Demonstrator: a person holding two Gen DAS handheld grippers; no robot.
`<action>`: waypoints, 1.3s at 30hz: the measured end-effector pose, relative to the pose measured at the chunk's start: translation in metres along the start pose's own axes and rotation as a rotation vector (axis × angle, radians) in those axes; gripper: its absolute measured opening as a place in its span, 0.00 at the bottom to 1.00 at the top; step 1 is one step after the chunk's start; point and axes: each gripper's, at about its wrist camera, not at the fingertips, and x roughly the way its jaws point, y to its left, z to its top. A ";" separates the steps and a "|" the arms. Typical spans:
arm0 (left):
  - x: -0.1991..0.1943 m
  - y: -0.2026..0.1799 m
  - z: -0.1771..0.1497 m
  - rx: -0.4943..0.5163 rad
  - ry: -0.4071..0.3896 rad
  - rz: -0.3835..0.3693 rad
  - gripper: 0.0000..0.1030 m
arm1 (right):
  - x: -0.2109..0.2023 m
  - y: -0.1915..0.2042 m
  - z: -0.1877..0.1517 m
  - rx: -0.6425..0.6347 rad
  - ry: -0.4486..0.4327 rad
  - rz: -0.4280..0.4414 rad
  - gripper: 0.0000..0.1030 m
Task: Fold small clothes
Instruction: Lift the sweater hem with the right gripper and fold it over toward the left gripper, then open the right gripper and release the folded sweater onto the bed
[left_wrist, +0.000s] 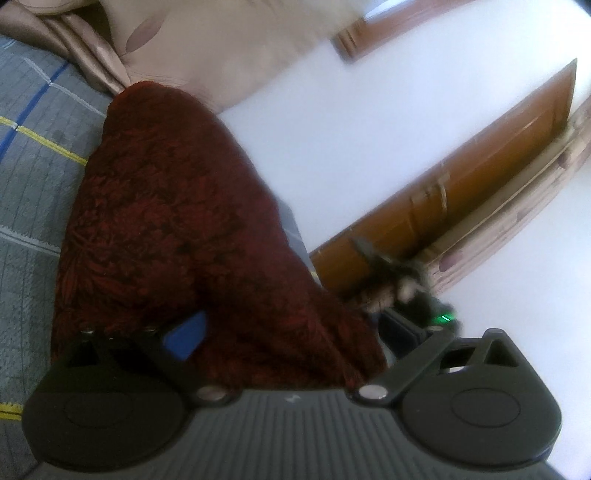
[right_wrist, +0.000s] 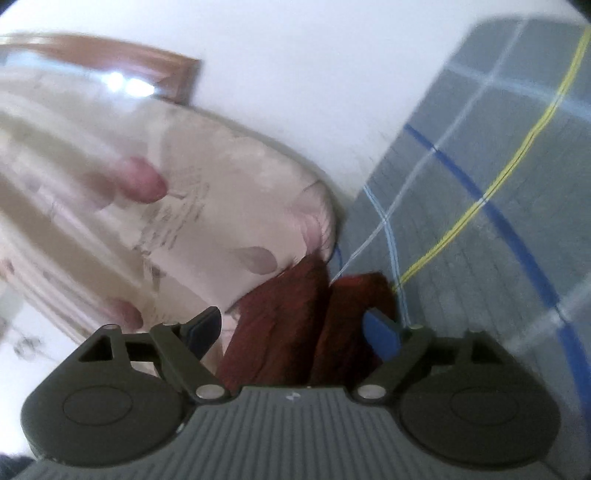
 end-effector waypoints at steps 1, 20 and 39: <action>0.000 0.000 -0.003 0.004 0.000 0.003 0.99 | -0.008 0.010 -0.008 -0.019 0.012 0.019 0.82; -0.011 -0.006 -0.012 -0.039 -0.029 0.031 1.00 | -0.025 0.055 -0.059 -0.145 0.121 -0.096 0.26; -0.008 -0.002 -0.026 0.023 -0.038 0.036 1.00 | 0.024 0.029 -0.023 -0.098 0.116 -0.214 0.72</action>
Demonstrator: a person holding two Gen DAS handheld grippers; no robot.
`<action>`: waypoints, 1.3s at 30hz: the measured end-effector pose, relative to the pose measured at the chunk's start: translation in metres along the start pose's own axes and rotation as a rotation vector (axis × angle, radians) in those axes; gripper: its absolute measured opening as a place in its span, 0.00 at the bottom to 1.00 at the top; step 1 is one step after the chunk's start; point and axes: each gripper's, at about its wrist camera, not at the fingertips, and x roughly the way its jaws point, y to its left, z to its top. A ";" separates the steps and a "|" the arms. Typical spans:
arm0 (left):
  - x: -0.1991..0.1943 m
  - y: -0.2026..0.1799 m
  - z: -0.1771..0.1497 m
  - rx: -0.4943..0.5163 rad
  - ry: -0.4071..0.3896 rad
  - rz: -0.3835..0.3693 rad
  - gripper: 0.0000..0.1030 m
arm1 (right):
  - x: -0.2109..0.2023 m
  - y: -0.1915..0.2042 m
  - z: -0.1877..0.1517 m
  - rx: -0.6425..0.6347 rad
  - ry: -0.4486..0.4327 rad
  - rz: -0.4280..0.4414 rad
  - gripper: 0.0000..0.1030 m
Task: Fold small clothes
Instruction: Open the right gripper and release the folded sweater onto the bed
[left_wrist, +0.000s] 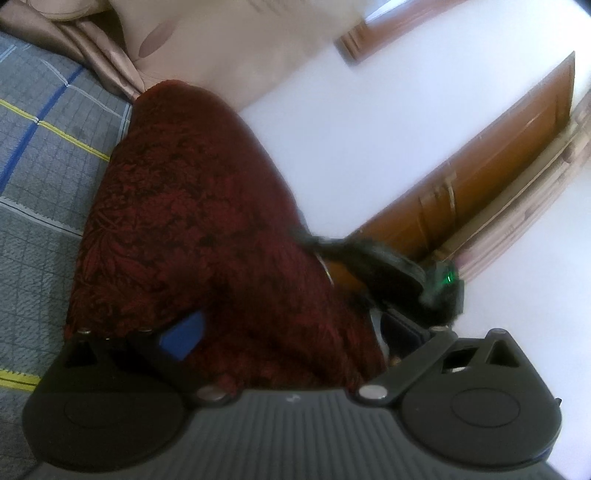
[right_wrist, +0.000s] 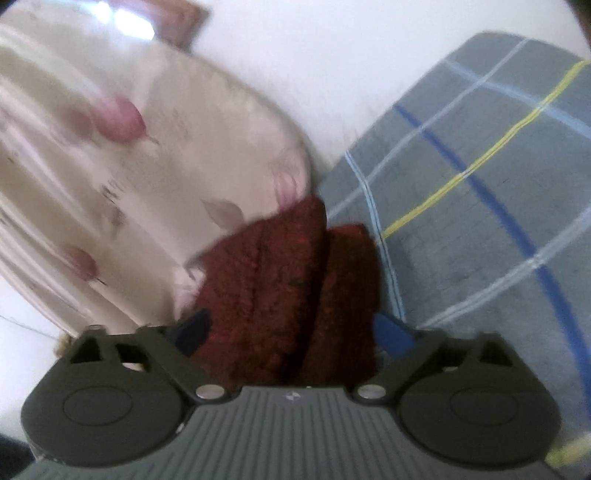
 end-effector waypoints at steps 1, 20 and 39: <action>-0.003 0.001 0.000 -0.006 -0.008 0.003 1.00 | 0.009 0.005 -0.001 -0.022 0.021 0.003 0.44; -0.001 0.007 -0.004 0.002 0.013 -0.007 1.00 | -0.011 -0.020 -0.011 0.031 -0.103 0.152 0.69; -0.013 0.016 -0.008 -0.048 -0.014 -0.013 1.00 | -0.020 0.042 -0.090 -0.520 0.011 -0.204 0.64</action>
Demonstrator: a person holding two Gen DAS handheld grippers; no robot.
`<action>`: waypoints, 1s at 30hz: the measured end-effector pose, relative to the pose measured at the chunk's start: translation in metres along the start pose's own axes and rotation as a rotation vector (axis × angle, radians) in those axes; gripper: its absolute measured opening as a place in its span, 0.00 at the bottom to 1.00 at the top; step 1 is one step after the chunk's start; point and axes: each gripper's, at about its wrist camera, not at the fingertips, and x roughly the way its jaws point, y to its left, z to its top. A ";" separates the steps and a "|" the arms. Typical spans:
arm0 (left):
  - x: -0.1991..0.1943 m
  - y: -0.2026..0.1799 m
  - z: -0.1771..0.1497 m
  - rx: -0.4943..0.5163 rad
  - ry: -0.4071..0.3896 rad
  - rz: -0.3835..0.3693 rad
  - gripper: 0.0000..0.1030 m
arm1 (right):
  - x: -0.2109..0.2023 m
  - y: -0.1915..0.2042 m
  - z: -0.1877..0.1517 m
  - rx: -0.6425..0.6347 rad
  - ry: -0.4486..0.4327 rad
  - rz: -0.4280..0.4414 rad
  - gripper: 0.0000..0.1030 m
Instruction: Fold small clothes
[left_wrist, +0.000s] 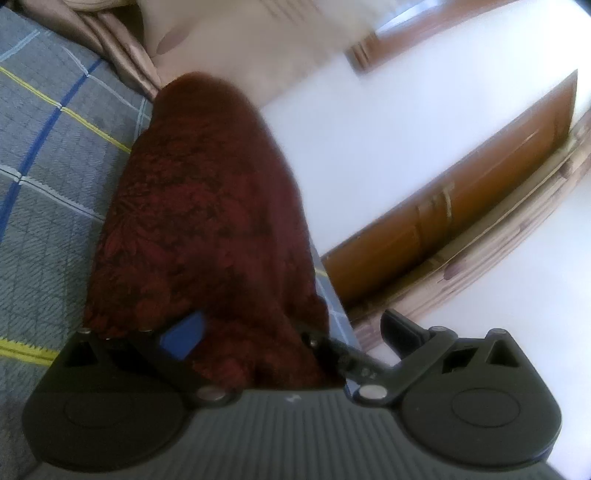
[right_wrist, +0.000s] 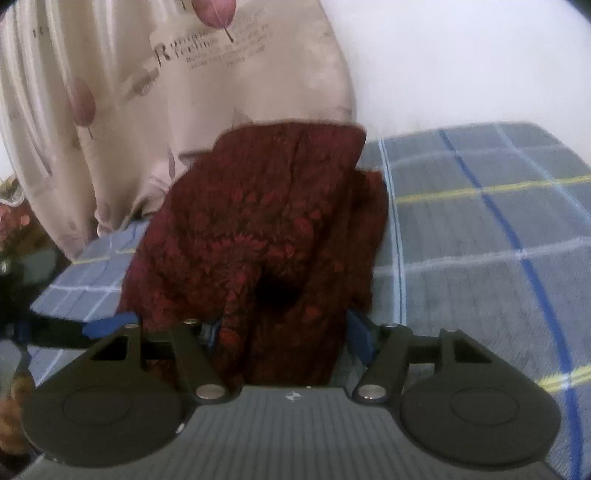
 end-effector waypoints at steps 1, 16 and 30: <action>-0.003 -0.002 0.000 0.005 -0.006 0.008 1.00 | 0.002 0.002 -0.001 -0.011 0.006 -0.009 0.68; -0.035 -0.060 -0.014 0.445 -0.106 0.502 1.00 | 0.005 -0.003 -0.007 0.036 0.000 -0.067 0.91; -0.028 -0.063 -0.008 0.512 -0.076 0.650 1.00 | 0.003 0.000 -0.008 0.021 -0.022 -0.122 1.00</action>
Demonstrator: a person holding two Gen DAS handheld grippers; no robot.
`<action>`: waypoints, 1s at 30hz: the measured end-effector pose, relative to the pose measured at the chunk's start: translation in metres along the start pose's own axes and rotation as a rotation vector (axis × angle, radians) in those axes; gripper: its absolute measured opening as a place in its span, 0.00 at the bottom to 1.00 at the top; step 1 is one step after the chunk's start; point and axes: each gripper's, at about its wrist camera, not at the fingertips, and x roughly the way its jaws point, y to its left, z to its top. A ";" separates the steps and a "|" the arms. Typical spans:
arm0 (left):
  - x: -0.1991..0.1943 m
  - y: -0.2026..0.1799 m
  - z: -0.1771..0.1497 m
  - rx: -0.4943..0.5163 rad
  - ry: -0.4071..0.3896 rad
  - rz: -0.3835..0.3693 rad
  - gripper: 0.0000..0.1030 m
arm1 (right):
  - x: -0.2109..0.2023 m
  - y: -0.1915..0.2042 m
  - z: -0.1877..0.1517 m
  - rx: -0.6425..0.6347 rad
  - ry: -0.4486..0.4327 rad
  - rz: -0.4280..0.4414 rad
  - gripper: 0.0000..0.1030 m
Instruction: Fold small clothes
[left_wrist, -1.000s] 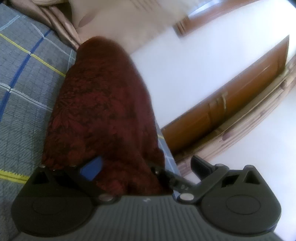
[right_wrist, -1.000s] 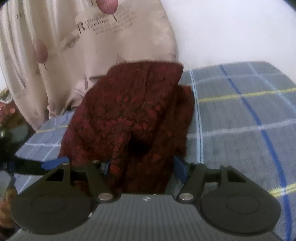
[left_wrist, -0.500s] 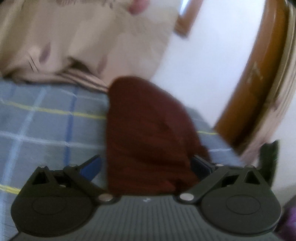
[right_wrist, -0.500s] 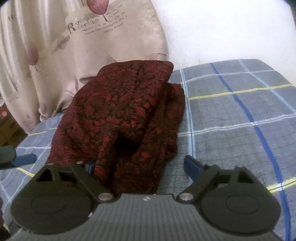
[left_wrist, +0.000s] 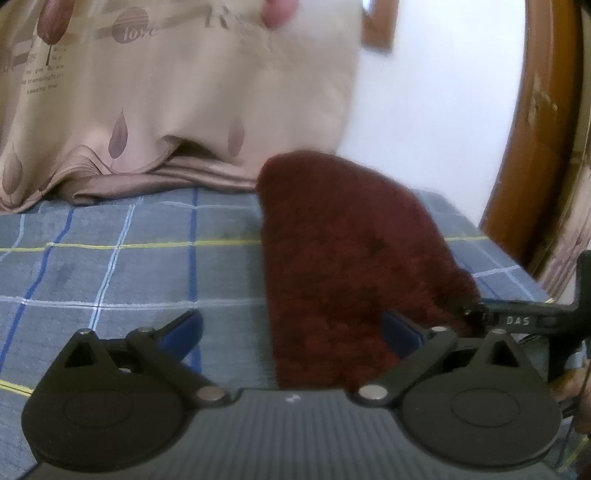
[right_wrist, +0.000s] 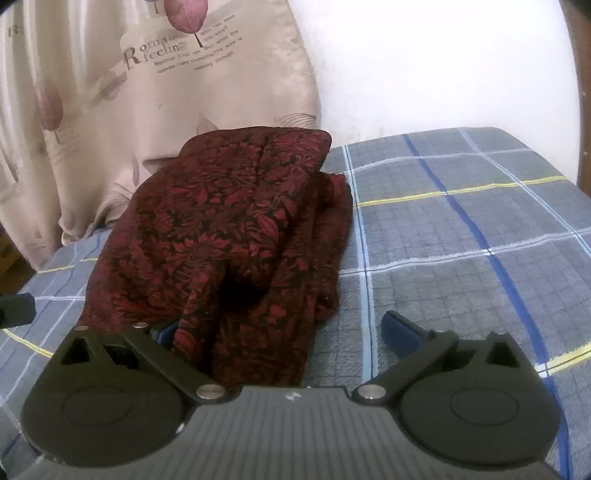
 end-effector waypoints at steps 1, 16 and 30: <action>0.001 0.000 0.000 0.004 0.002 0.009 1.00 | 0.000 0.000 0.000 -0.001 -0.002 -0.001 1.00; 0.024 -0.005 0.007 0.056 0.027 0.084 1.00 | 0.000 -0.004 -0.001 0.036 0.004 0.033 1.00; 0.055 0.065 0.030 -0.155 0.021 -0.178 1.00 | -0.001 -0.007 -0.001 0.053 0.001 0.057 1.00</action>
